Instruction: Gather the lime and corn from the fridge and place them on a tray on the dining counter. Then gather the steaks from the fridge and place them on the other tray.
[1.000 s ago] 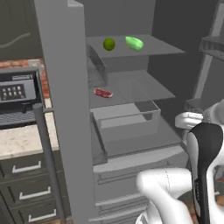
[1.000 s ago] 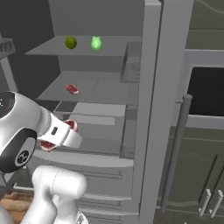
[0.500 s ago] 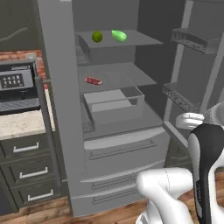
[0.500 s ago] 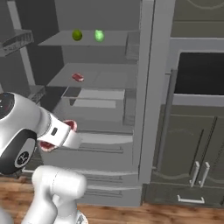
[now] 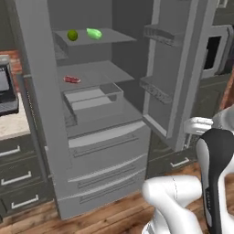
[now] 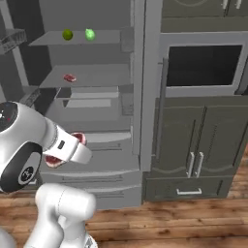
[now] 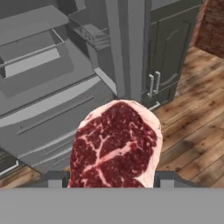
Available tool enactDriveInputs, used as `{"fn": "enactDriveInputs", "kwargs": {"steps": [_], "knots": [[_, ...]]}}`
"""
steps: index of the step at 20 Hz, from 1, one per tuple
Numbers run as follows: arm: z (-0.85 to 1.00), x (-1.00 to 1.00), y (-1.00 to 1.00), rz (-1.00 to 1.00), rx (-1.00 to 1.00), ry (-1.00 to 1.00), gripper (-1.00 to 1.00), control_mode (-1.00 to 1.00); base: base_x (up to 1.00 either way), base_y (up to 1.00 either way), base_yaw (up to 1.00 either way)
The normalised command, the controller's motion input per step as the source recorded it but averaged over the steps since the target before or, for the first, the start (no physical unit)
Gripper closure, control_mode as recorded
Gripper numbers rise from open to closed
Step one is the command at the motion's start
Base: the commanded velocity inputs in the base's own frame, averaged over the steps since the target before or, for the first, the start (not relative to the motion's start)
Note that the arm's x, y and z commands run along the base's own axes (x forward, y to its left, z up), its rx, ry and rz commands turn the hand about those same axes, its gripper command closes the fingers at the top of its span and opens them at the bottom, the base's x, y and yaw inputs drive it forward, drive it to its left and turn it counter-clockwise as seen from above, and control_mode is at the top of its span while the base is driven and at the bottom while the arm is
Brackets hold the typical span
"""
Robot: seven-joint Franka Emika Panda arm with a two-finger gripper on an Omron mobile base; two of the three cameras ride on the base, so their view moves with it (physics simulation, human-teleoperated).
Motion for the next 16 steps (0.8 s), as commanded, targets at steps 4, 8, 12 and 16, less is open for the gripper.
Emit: {"fn": "enactDriveInputs", "kwargs": {"steps": [4, 8, 12, 16], "knots": [[0.00, 0.00, 0.00, 0.00, 0.00, 0.00, 1.00, 1.00, -0.30, 0.00, -0.44], [0.00, 0.00, 0.00, 0.00, 0.00, 0.00, 1.00, 1.00, -0.10, 0.00, -0.49], [0.00, 0.00, 0.00, 0.00, 0.00, 0.00, 1.00, 1.00, 0.00, 0.03, -0.53], [0.00, 0.00, 0.00, 0.00, 0.00, 0.00, 1.00, 1.00, 0.00, 0.02, -0.53]]}}
